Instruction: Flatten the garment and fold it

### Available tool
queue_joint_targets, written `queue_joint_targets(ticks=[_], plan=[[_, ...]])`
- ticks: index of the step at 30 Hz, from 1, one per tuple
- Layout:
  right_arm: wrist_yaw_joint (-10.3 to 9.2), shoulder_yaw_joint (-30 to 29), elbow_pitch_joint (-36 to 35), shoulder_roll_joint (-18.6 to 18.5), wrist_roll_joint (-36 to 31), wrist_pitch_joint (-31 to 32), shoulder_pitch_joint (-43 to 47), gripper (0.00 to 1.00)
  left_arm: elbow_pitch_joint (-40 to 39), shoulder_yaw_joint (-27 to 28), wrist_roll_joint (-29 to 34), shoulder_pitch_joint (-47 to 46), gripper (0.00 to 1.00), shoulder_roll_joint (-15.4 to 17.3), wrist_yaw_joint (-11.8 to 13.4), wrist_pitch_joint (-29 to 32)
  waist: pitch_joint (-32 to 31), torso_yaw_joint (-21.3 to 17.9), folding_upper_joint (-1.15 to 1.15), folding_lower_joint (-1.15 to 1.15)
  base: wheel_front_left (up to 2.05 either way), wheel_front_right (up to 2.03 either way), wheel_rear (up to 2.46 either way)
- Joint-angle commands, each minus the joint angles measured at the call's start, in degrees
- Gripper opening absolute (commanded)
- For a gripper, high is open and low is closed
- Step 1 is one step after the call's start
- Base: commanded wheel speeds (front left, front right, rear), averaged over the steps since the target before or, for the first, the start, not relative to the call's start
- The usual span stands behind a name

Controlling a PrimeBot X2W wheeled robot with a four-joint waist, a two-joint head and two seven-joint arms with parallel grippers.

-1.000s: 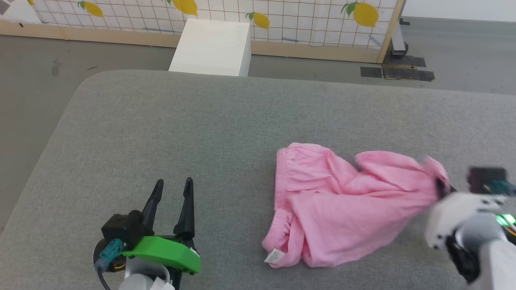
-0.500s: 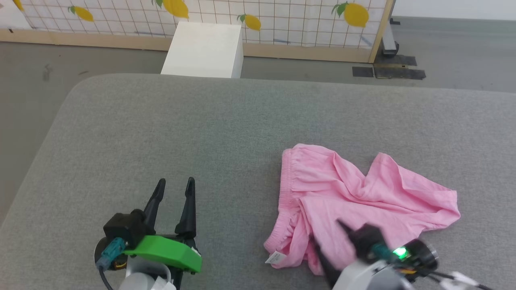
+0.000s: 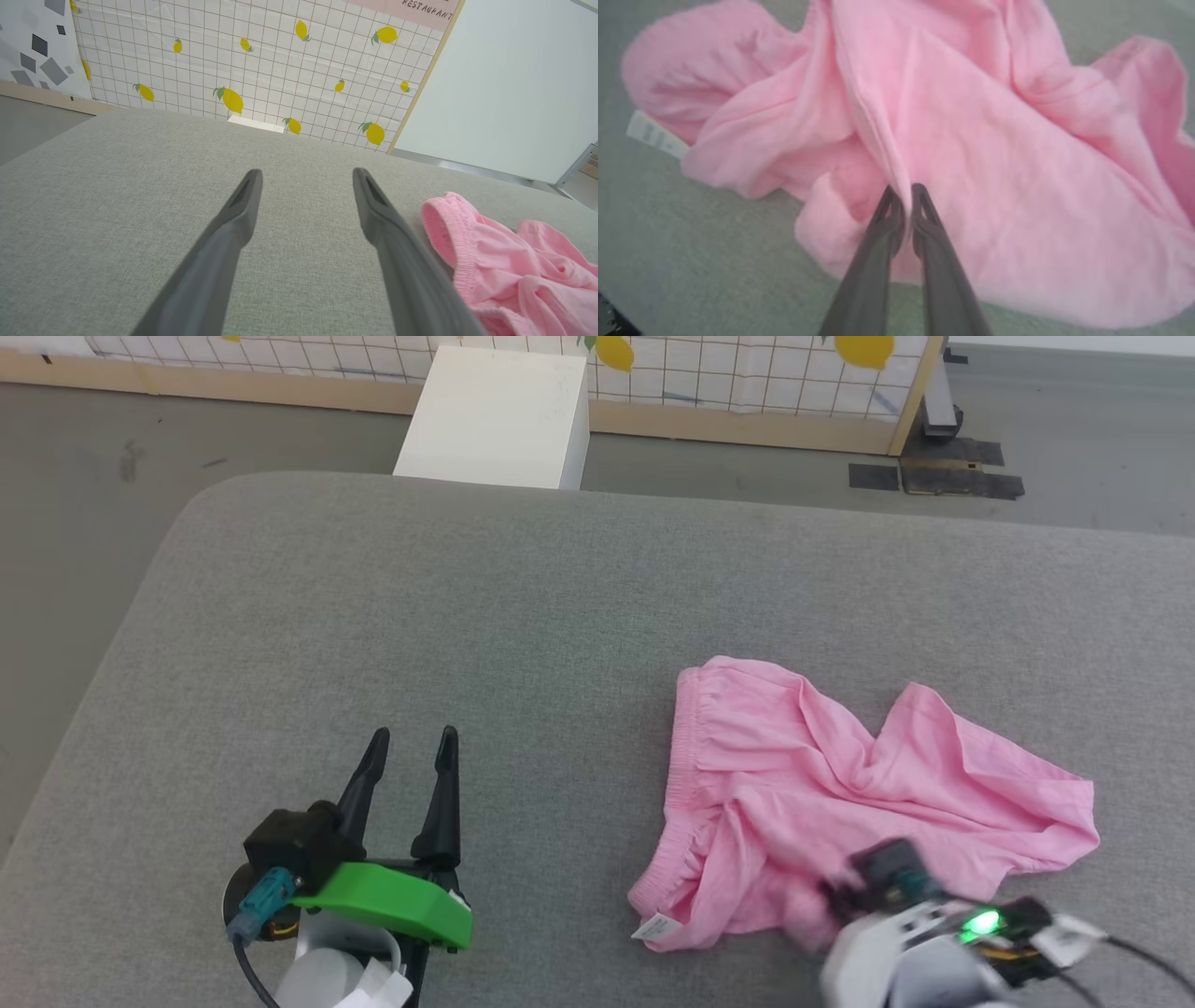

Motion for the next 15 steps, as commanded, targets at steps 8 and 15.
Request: queue_joint_targets(ticks=[8, 15], plan=[[-0.1, -18.9, -10.3, 0.0, -4.8, 1.3, -2.7, 0.0, -0.1, 0.1, -0.4, -0.6, 1.0, -0.3, -0.3, -0.3, -0.5, -1.0, 0.0, 0.0, 0.0, 0.0, 0.0], [-0.1, -28.1, -8.7, 0.0, -6.5, 3.3, -1.3, 1.0, 0.1, -0.4, -0.6, -0.9, 1.0, -0.3, -0.3, -0.3, -0.6, -1.1, 0.0, 0.0, 0.0, 0.0, 0.0]])
